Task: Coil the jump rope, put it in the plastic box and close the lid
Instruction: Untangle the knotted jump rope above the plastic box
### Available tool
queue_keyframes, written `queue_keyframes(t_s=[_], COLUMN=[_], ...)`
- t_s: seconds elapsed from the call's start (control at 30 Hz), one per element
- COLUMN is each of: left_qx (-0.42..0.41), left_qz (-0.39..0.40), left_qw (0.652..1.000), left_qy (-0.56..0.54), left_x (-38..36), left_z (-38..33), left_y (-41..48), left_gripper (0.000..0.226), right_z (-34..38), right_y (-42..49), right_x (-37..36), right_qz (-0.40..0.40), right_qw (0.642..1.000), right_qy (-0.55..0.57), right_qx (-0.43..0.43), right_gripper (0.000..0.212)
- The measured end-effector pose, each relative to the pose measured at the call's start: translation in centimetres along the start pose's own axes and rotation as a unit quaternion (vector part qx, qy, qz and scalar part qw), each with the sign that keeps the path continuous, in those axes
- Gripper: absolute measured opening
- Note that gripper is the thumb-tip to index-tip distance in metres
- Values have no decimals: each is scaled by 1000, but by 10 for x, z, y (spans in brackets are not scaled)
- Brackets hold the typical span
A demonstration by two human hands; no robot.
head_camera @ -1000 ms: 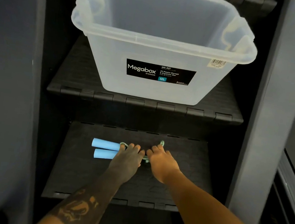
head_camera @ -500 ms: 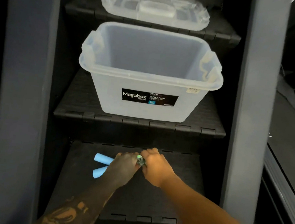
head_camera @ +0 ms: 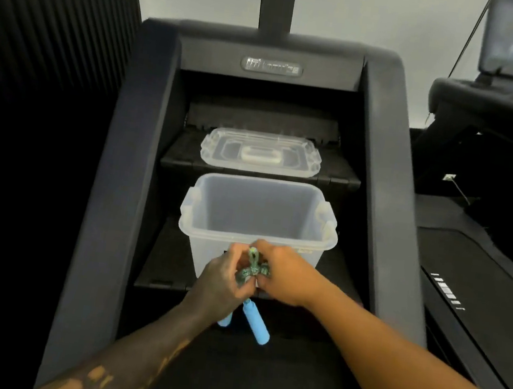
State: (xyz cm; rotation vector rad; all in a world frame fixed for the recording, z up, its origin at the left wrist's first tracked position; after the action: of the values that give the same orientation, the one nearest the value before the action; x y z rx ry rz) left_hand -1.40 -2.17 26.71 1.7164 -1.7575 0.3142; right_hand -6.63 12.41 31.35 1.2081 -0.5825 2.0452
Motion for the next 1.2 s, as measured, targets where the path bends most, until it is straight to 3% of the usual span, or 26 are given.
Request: queue_keyframes(t_s=[0.13,0.3,0.53,0.63,0.93,1.0,1.13,1.2], left_qx=[-88,-140,-205,-197,-156,-179,-225,-219], left_qz=[-69,-128,-183,-214,-152,-105,-80,-57], left_qw=[994,982,959,957,972,977,962,965], left_qy=[11,25,74,13,-90,-53,134,129], left_x=[32,64,91,100,144,153,163,165], left_z=[-48,-88,-116,-131,-164,-166,-169,-171], left_y=[19,36,54,57,66,68,73,75], left_gripper=[54,63,38,33,9,14,21,22], right_z=[30,64,94,100,115,117,116,115], right_y=[2,-7,-14,-14,-25,-25,-22,-22], right_x=[62,119,156,167,201,205,215,218], right_qz=[-30,-106,-174,-188,-211,-211,-213,-206], right_qw=[998,991,977,970,955,952,947,948], right_qy=[-51,-74,-86,-138,-136,-146,-163,-162], right_qx=[14,44,85,70,159,167,178,180], right_gripper=[25,39,29,33,19,16,20,22])
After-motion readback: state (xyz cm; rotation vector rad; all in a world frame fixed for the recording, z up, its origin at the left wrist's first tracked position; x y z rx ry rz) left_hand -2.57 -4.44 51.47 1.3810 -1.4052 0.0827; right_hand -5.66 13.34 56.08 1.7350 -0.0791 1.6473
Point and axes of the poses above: each hand's wrist, its own y-axis towards the middle knuckle, its own x-axis out of the back of the hand, z = x × y, the point moved 1 cm from there along y, towards the middle knuckle, and after that the axes turned 5 degrees about z, right-handed, at the moved point
